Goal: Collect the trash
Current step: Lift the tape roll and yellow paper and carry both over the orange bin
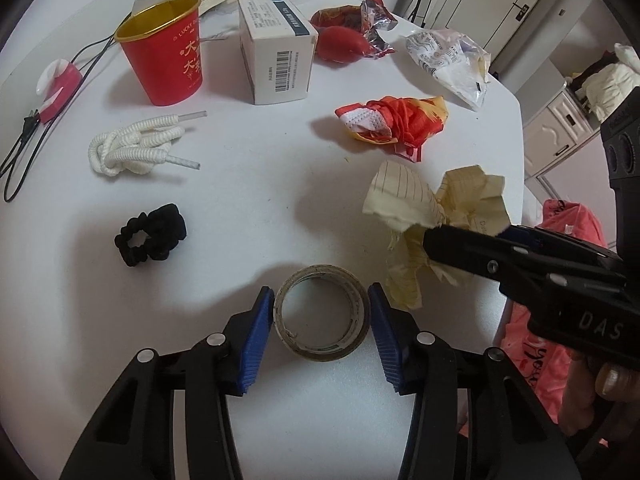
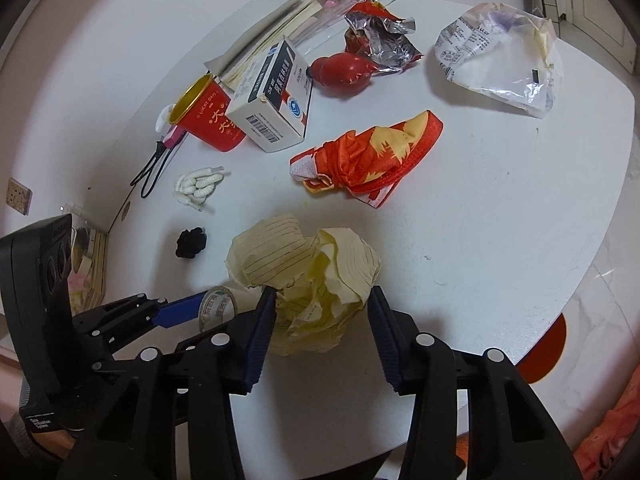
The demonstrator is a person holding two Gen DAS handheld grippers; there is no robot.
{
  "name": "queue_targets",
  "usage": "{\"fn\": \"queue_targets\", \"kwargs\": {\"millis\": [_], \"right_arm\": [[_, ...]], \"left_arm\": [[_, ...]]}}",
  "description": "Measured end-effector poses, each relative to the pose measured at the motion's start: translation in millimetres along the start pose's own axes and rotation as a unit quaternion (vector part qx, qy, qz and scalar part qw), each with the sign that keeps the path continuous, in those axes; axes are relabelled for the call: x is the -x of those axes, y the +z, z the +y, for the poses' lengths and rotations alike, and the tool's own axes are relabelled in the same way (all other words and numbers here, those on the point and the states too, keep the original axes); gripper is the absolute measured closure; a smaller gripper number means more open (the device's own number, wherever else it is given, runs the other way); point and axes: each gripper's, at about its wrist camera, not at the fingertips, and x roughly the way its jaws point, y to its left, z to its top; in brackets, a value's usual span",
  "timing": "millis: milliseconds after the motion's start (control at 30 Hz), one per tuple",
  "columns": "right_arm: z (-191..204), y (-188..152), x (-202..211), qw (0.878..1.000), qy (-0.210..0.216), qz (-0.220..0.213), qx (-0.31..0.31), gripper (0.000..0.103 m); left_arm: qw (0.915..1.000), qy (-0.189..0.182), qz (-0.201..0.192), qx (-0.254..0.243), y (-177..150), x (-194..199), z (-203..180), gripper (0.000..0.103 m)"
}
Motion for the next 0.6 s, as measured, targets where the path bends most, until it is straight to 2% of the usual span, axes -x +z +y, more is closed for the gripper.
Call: {"fn": "queue_targets", "kwargs": {"millis": [133,267,600], "right_arm": [[3.7,1.0,2.5,1.000,-0.002,-0.005,0.017,0.068],[6.1,-1.0,3.5,1.000,-0.004,-0.007,0.029,0.072],[-3.6,-5.3,20.9,1.000,0.014,-0.025,0.007,0.076]], "left_arm": [[0.9999,-0.016,-0.001,0.005,1.8,-1.9,-0.7,0.054],[0.9994,-0.030,-0.001,0.015,2.7,-2.7,0.6,0.054],[0.9993,-0.036,-0.009,0.010,4.2,6.4,-2.3,0.054]]}}
